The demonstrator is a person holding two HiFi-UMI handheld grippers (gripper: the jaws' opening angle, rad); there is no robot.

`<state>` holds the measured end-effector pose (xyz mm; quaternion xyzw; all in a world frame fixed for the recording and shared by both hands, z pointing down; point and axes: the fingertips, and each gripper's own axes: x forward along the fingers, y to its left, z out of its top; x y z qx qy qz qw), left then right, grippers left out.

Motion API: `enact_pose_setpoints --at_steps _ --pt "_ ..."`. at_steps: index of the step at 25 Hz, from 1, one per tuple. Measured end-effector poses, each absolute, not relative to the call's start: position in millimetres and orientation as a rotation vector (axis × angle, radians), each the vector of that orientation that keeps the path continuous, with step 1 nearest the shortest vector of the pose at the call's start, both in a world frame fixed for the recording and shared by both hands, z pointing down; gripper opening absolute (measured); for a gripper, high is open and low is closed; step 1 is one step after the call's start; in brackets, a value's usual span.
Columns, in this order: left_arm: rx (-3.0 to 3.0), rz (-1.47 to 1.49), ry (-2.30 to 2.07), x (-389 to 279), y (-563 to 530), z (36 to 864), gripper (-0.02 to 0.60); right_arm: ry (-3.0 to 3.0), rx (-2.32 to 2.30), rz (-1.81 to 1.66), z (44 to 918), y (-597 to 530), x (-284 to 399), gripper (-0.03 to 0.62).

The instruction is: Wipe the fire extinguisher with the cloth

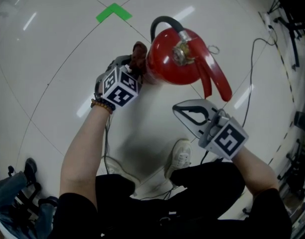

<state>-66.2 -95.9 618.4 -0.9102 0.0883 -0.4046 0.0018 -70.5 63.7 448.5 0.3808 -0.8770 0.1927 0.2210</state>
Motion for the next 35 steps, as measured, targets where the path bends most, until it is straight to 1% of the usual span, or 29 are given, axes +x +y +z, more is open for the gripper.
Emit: enact_pose_setpoints --at_steps 18,29,35 --pt "-2.832 -1.447 0.21 -78.9 -51.0 683.5 0.106 -2.418 1.053 0.541 449.5 70.9 -65.7 0.003" --pt "-2.87 -1.506 0.223 -76.4 -20.7 701.0 0.106 -2.429 1.065 0.527 444.4 71.5 -63.9 0.002" --pt "-2.891 -1.501 0.218 -71.1 -9.9 695.6 0.106 -2.432 1.071 0.517 440.7 72.9 -62.5 0.003"
